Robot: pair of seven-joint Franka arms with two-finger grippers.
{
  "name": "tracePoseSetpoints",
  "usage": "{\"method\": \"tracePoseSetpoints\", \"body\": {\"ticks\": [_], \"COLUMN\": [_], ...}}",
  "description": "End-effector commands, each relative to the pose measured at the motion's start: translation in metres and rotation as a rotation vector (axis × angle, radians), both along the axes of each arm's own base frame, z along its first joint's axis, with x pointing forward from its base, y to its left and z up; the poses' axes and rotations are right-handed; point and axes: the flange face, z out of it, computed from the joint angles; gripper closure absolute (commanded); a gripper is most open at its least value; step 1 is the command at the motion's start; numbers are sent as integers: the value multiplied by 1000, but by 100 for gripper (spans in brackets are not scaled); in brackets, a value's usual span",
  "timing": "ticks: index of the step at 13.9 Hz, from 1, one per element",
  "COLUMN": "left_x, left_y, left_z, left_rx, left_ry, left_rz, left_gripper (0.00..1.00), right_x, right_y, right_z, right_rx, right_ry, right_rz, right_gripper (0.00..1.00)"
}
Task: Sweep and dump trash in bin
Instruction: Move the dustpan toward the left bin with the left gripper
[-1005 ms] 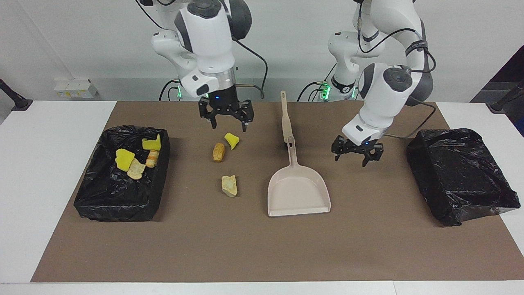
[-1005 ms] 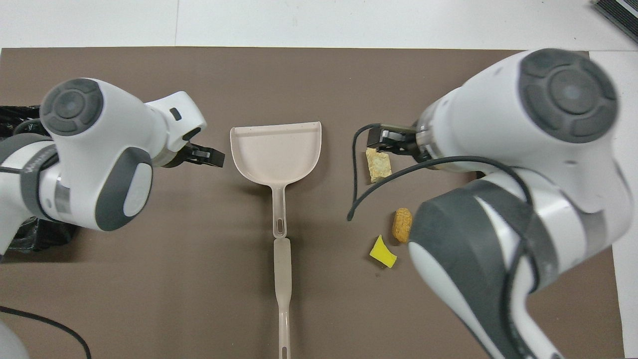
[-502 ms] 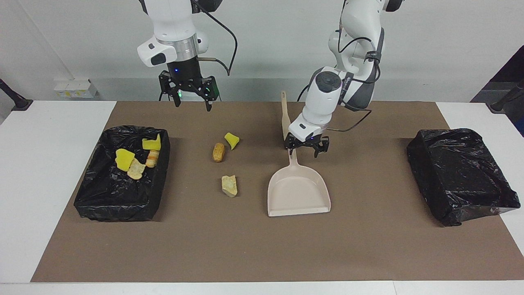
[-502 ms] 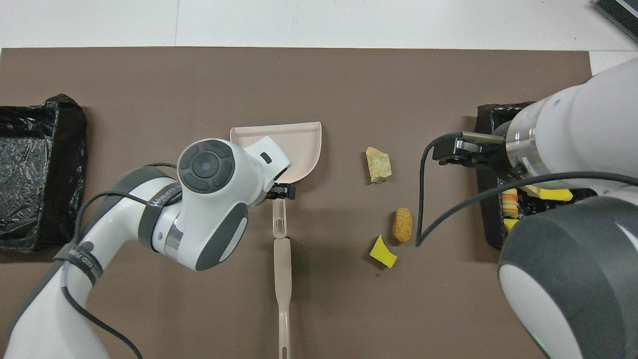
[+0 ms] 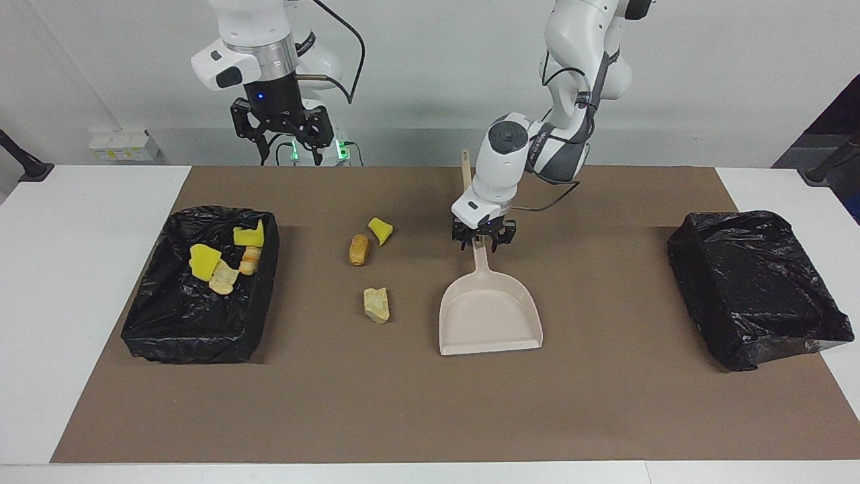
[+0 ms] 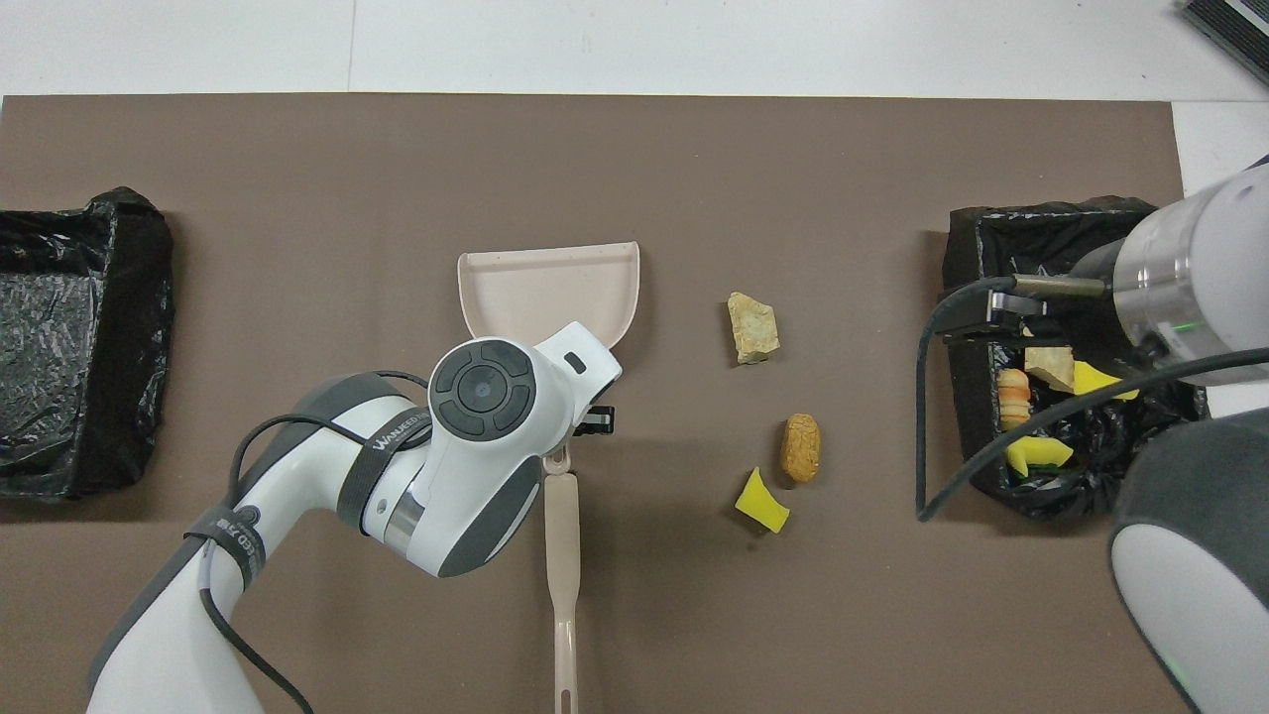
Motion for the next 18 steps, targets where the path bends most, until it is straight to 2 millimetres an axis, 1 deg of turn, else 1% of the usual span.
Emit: {"method": "tracePoseSetpoints", "body": {"ticks": [1, 2, 5, 6, 7, 9, 11, 12, 13, 14, 16, 18], "left_x": [-5, -3, 12, 24, 35, 67, 100, 114, 125, 135, 157, 157], "left_y": [4, 5, 13, 22, 30, 58, 93, 100, 106, 116, 151, 158], "left_z": [-1, -1, 9, 8, 14, 27, 46, 48, 54, 57, 54, 54], "left_rx": [6, 6, 0, 0, -1, 5, 14, 10, 5, 7, 10, 22], "left_ry": [-20, -21, -30, -32, -32, -30, -15, -16, -20, -18, -6, -5], "left_rz": [7, 6, 15, 32, 35, -36, -50, -39, -23, -6, 17, -112], "left_gripper": [82, 100, 100, 100, 100, 100, 100, 100, 100, 100, 100, 100], "right_x": [-1, -1, -1, 0, 1, 1, -1, -2, -2, -3, -5, -8], "right_y": [0, 0, 0, -2, -2, -3, -3, -2, -2, -2, 0, 5], "right_z": [2, 2, 1, 0, 1, 0, -1, -2, -2, -2, -1, -2], "right_rx": [21, 22, 23, 24, 27, 27, 25, 24, 24, 24, 22, 21], "right_ry": [11, 10, 14, 14, 8, 8, 19, 20, 17, 18, 20, 25], "right_rz": [34, 36, 36, 33, 32, 26, 27, 27, 24, 23, 24, 32], "right_gripper": [0, 0, 0, 0, 0, 0, 0, 0, 0, 0, 0, 0]}}
